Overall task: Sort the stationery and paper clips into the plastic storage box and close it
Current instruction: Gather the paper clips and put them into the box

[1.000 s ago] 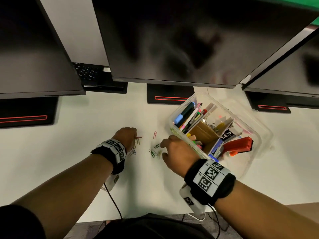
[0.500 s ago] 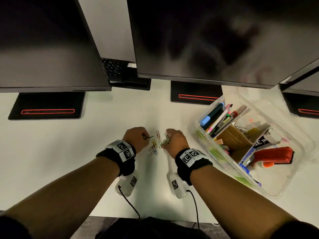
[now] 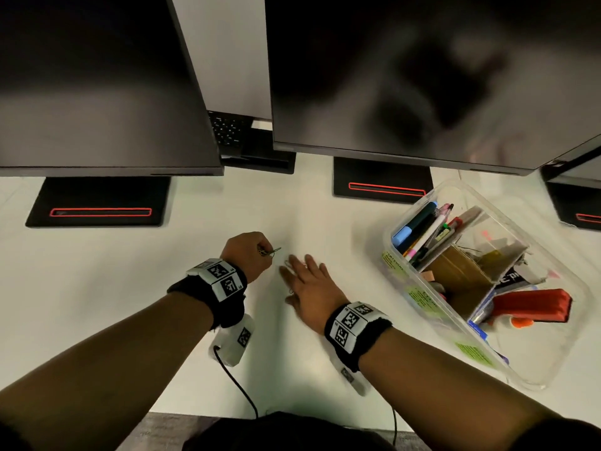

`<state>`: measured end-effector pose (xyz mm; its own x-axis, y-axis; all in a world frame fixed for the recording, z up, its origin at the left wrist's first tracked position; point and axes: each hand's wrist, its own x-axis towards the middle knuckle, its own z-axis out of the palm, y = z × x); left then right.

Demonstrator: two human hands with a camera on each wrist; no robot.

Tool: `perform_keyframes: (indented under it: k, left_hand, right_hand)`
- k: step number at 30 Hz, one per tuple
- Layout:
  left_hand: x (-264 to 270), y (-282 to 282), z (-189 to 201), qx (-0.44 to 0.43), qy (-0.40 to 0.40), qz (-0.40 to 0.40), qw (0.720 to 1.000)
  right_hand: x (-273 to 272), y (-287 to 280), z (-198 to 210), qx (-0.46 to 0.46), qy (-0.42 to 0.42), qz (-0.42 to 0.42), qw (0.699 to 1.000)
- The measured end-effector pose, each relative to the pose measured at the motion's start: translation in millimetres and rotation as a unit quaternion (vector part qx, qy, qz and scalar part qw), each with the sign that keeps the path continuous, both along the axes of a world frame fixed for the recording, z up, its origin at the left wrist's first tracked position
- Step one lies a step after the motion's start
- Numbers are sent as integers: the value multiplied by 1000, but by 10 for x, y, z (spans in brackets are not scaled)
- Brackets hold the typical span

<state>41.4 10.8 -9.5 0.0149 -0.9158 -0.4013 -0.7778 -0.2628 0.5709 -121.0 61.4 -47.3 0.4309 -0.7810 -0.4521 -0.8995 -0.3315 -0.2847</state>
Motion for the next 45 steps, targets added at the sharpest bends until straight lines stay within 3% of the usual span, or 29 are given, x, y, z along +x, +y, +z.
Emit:
perform_keyframes:
  k: [4, 7, 9, 13, 17, 24, 27, 29, 32, 34, 36, 39, 45]
  left_hand:
    - [-131, -56, 193, -25, 6, -30, 999]
    - [-333, -149, 417, -57, 25, -61, 996]
    - [-474, -200, 546, -75, 38, -77, 994]
    - [-725, -223, 706, -90, 49, -104, 989]
    - [-950, -200, 804, -89, 53, -126, 987]
    - [-1283, -280, 1016, -126, 54, -174, 975]
    - [-1457, -339, 1107, -141, 65, -185, 970]
    - [-1591, -360, 1156, -142, 77, -187, 969]
    - [-1902, -331, 1191, -130, 99, -199, 966]
    - [-2139, -291, 1205, -119, 101, -209, 965]
    - [-2377, -284, 1202, -104, 104, -222, 964]
    - [-2668, -290, 1209, -83, 70, -257, 960]
    - [-2957, -268, 1185, -42, 5, -315, 948]
  right_hand:
    - [-158, 54, 39, -18, -3, 71, 997]
    - [-335, 95, 7, -36, -45, 58, 997]
    - [-423, 108, 47, -82, -6, 84, 993]
    - [-604, 159, 162, -14, -10, -9, 1000]
    - [-710, 149, 213, -34, 28, -20, 999]
    - [-781, 312, 625, -48, -70, -115, 990]
    - [-857, 438, 1148, -153, -162, -180, 958]
    - [-1053, 429, 1496, -239, -185, -244, 922]
    - [-1611, 240, 1757, -204, -222, -416, 858]
    - [-1973, 79, 1744, -166, -247, -523, 799]
    - [-2227, -63, 1663, -121, -251, -585, 761]
    - [-2421, -212, 1553, -101, -181, -611, 764]
    - [-2481, -283, 1431, -68, -166, -607, 774]
